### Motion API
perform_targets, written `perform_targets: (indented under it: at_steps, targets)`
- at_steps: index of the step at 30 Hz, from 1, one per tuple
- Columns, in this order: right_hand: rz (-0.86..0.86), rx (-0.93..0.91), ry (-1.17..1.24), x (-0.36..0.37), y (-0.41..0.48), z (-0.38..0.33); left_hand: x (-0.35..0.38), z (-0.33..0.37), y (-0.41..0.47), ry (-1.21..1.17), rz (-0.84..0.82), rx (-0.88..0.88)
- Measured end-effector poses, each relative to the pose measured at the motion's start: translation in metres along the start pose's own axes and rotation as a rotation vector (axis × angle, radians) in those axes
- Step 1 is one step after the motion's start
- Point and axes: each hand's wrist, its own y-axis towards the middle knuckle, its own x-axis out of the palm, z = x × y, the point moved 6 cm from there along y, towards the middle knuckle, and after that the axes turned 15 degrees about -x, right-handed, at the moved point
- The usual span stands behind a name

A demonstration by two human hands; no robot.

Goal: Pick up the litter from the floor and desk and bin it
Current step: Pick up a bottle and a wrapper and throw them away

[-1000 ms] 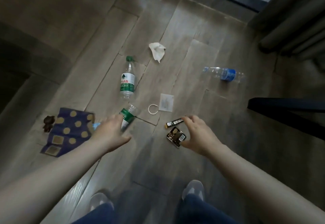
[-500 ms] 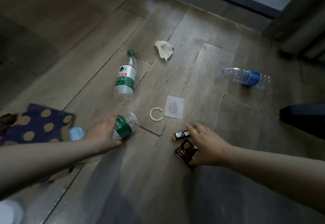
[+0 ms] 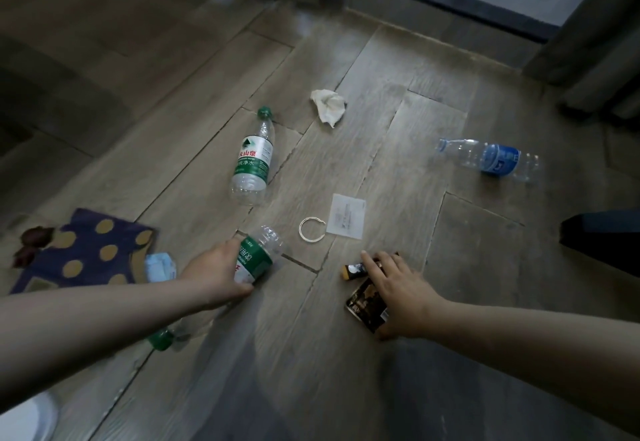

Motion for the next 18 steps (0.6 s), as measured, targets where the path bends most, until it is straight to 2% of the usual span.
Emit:
perform_targets:
  at_steps: [8, 14, 18]
  targets:
    - [0.09, -0.057, -0.042, -0.011, 0.014, 0.013, 0.004, -0.003, 0.006, -0.028, 0.045, -0.016]
    - [0.085, -0.019, -0.035, -0.018, 0.019, 0.015, 0.004, -0.004, 0.01, -0.043, 0.058, -0.005]
    - [0.119, 0.03, 0.087, -0.019, 0.021, 0.013, 0.004, -0.004, 0.01, -0.037, 0.055, 0.0]
